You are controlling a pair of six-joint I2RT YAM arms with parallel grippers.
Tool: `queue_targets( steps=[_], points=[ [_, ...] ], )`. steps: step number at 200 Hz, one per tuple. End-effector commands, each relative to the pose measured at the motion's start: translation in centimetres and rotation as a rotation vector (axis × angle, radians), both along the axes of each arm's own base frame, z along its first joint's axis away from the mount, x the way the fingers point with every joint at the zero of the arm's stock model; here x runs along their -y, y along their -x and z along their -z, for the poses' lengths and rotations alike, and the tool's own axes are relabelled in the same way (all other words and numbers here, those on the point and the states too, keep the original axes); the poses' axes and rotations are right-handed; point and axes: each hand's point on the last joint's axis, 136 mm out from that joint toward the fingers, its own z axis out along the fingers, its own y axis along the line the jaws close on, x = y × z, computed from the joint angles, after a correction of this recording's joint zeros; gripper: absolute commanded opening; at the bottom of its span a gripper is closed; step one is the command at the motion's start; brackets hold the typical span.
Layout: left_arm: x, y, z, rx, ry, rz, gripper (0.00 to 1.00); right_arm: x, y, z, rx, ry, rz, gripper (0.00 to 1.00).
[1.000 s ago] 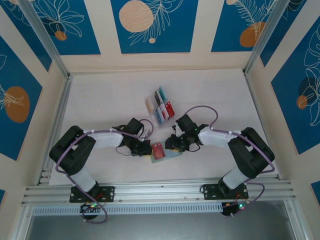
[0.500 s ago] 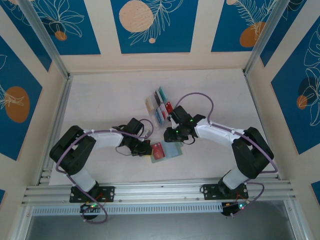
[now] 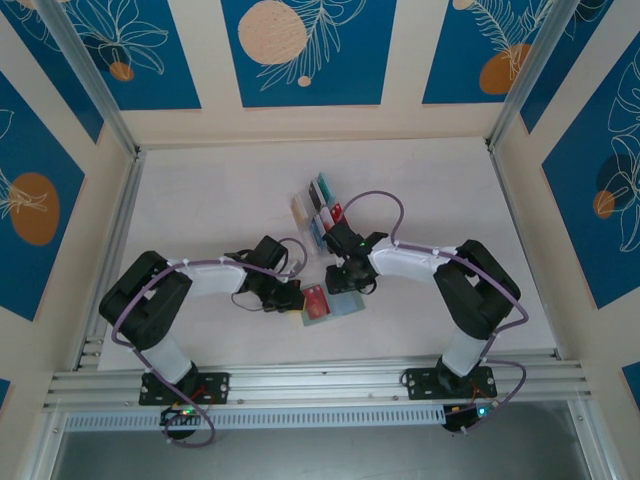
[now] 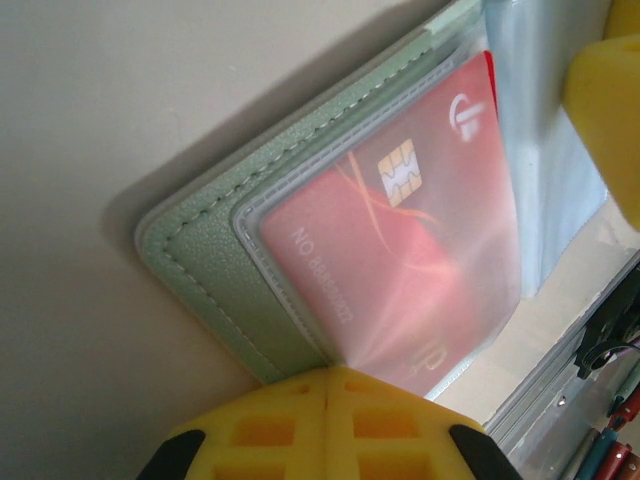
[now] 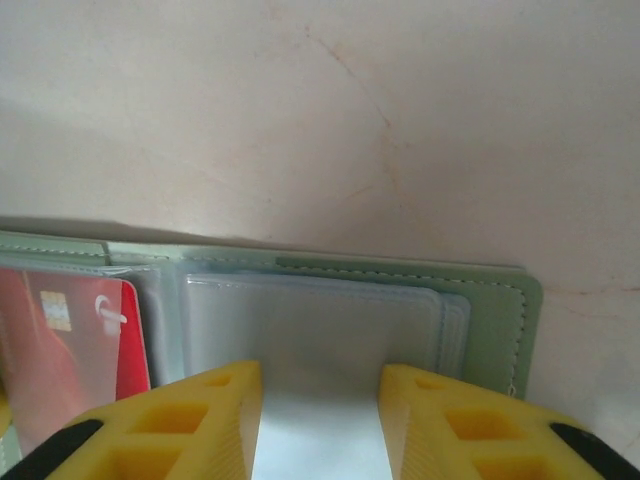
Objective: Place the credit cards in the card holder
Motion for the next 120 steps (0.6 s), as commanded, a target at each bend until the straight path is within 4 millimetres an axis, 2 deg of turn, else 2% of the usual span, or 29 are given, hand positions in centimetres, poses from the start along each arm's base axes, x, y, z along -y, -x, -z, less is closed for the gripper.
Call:
queue_targets(
  steps=[1, 35, 42, 76, 120],
  points=[
    [-1.7, 1.1, 3.7, -0.029, -0.127, 0.019, 0.00, 1.3, 1.1, 2.5, -0.044, 0.097, 0.028, 0.38],
    [-1.7, 1.2, 3.7, -0.029, -0.129, 0.020, 0.00, 1.6, 1.6, 3.2, -0.057, 0.110, 0.054, 0.22],
    [-1.7, 1.2, 3.8, -0.029, -0.129, 0.021, 0.00, 1.6, 1.7, 3.2, -0.058, 0.111, 0.057, 0.17],
    [-1.9, 1.4, 4.2, -0.034, -0.136, 0.024, 0.00, 1.4, 1.4, 1.8, -0.029, 0.095, 0.054, 0.00],
    [-1.8, 1.3, 4.5, -0.033, -0.136, 0.020, 0.00, 0.5, 1.0, -0.8, 0.005, 0.062, 0.033, 0.00]
  ],
)
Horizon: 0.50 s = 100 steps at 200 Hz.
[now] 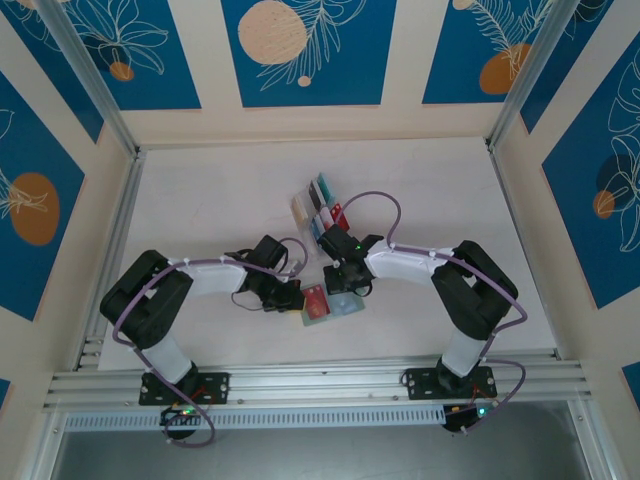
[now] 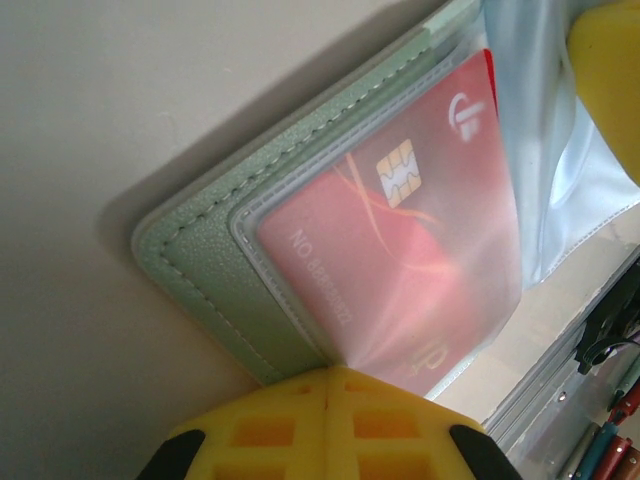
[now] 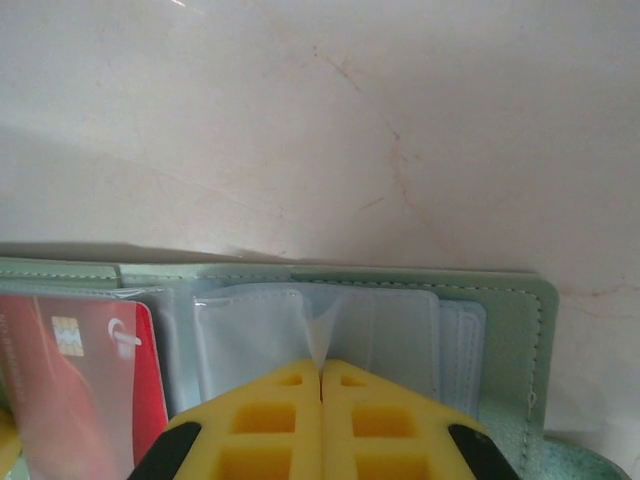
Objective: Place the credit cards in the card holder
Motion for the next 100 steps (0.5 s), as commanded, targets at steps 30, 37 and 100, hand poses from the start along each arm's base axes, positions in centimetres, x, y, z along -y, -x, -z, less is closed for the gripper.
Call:
queue_targets(
  steps=[30, 37, 100],
  points=[
    [-1.8, 1.3, 4.3, -0.028, -0.137, 0.009, 0.00, -0.2, 1.3, -2.3, -0.015, 0.018, -0.032, 0.00],
    [-1.8, 1.3, 4.4, -0.028, -0.137, 0.009, 0.00, -0.5, 1.3, -2.6, -0.020, 0.006, -0.037, 0.00],
    [-1.5, 1.1, 4.4, -0.027, -0.126, 0.004, 0.00, -3.9, 2.6, -3.3, -0.128, -0.142, -0.068, 0.08]
  ],
)
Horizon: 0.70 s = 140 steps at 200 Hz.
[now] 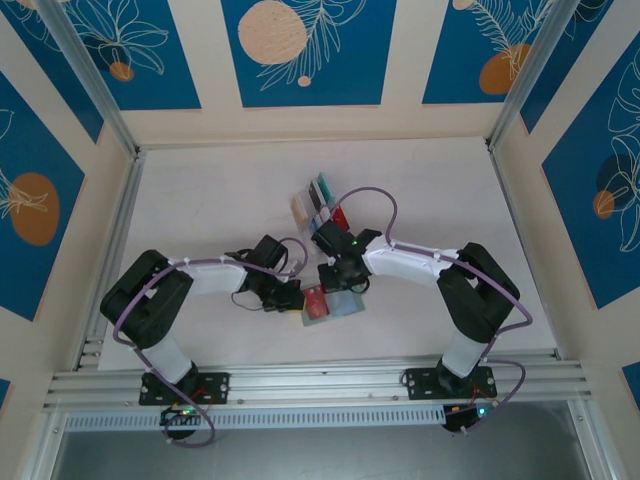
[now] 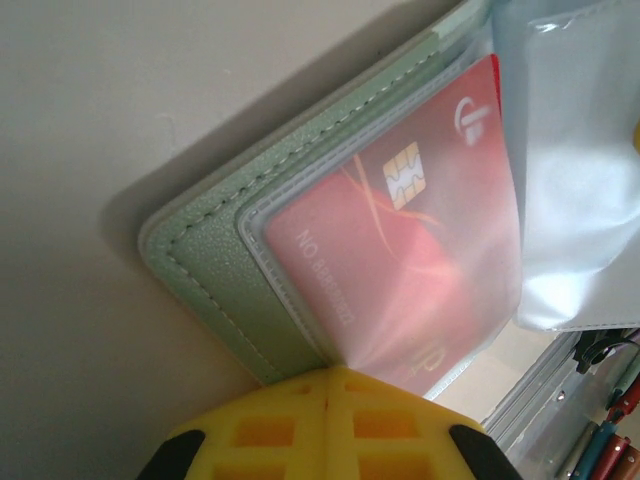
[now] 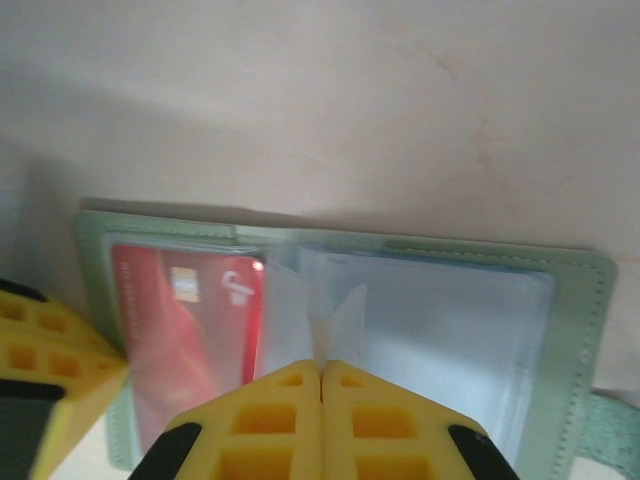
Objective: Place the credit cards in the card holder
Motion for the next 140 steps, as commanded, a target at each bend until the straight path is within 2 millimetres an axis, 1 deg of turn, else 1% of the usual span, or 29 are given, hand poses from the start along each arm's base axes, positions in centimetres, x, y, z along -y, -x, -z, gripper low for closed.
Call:
queue_targets(
  steps=[1, 20, 41, 59, 85, 117, 140],
  points=[
    [-1.5, 1.1, 4.2, -0.021, -0.126, 0.005, 0.00, -1.9, 1.7, -0.8, -0.095, -0.095, -0.024, 0.09],
    [-1.5, 1.1, 4.2, -0.022, -0.120, 0.002, 0.00, -3.0, 2.3, -0.5, -0.150, -0.160, -0.017, 0.19],
    [-1.4, 1.1, 4.2, -0.024, -0.115, -0.008, 0.00, -4.0, 2.9, -0.5, -0.211, -0.248, -0.003, 0.26],
    [-1.2, 1.1, 4.3, -0.027, -0.105, -0.013, 0.00, -4.3, 3.4, -0.4, -0.241, -0.291, 0.009, 0.33],
    [-1.0, 1.0, 4.3, -0.031, -0.090, -0.025, 0.00, -5.0, 4.0, -0.6, -0.279, -0.356, 0.014, 0.42],
    [-0.8, 0.8, 4.0, -0.047, -0.047, -0.059, 0.00, -5.8, 4.6, -0.6, -0.324, -0.420, 0.018, 0.46],
    [-0.7, 0.5, 3.2, -0.039, -0.015, -0.076, 0.00, -6.0, 4.4, -1.2, -0.312, -0.447, 0.014, 0.48]
  ],
)
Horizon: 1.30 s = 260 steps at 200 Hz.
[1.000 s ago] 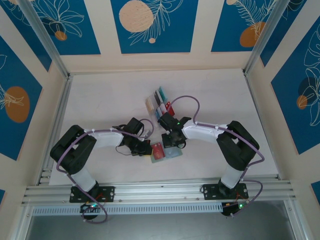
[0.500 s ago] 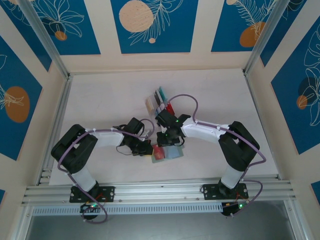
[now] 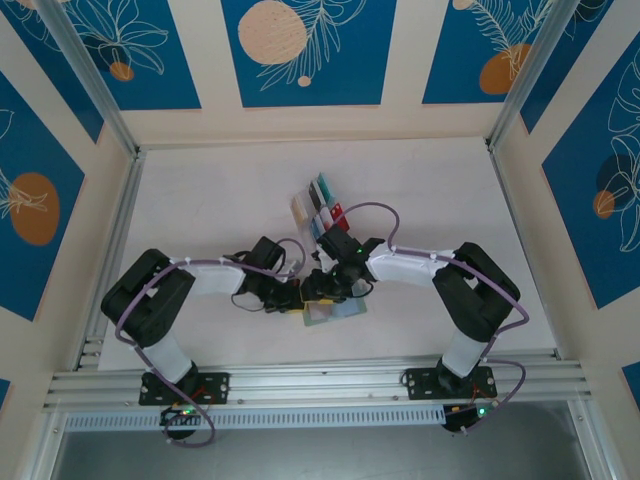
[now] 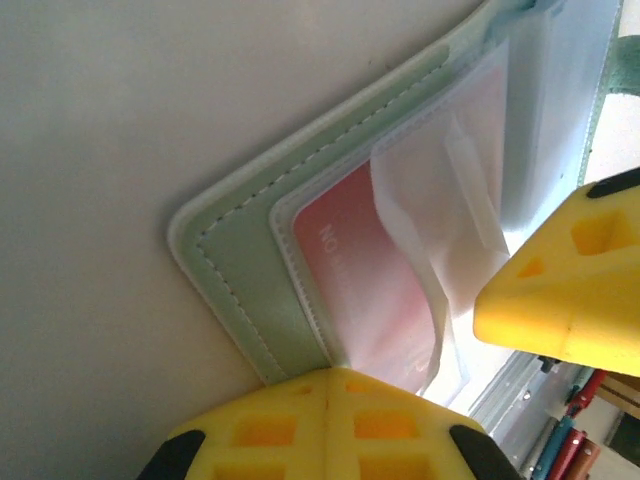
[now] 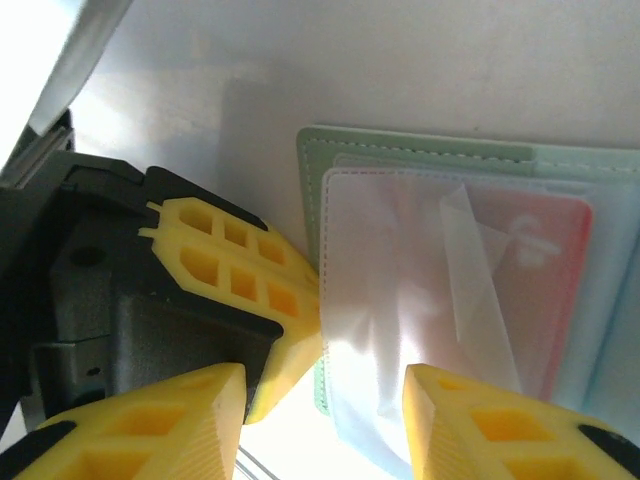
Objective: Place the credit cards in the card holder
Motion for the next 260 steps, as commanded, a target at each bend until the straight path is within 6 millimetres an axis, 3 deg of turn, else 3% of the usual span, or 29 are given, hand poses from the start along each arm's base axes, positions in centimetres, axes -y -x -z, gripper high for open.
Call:
queue_targets(
  steps=[1, 62, 86, 120, 179, 197, 221, 260],
  points=[
    [-1.2, 0.6, 3.4, -0.011, -0.092, -0.037, 0.00, -1.3, 0.6, -1.3, -0.031, -0.089, -0.016, 0.48],
    [-1.7, -0.4, 0.0, 0.015, 0.010, -0.086, 0.00, 0.0, -0.3, -3.2, 0.048, -0.052, -0.027, 0.51],
    [-1.8, -0.5, -1.0, 0.022, 0.052, -0.092, 0.00, 0.3, -0.5, -3.0, 0.051, -0.045, -0.026, 0.39],
    [-2.5, -0.8, -1.7, 0.026, 0.071, -0.131, 0.00, 0.2, -0.1, -1.3, 0.021, -0.020, -0.037, 0.18],
    [-4.7, -0.9, -3.2, 0.061, 0.020, -0.182, 0.00, 0.3, 0.7, 3.4, -0.005, 0.060, -0.057, 0.13],
    [-5.1, -0.7, -4.0, 0.073, 0.013, -0.196, 0.00, 0.3, 0.5, 3.9, 0.004, 0.056, -0.061, 0.13],
    [-5.9, -0.5, -5.5, 0.099, -0.005, -0.211, 0.00, -0.1, -0.1, 1.7, 0.054, 0.034, -0.072, 0.15],
    [-7.8, -0.1, -9.3, 0.193, -0.033, -0.265, 0.07, 0.3, -2.3, -4.0, 0.173, 0.055, -0.073, 0.31]
  ],
)
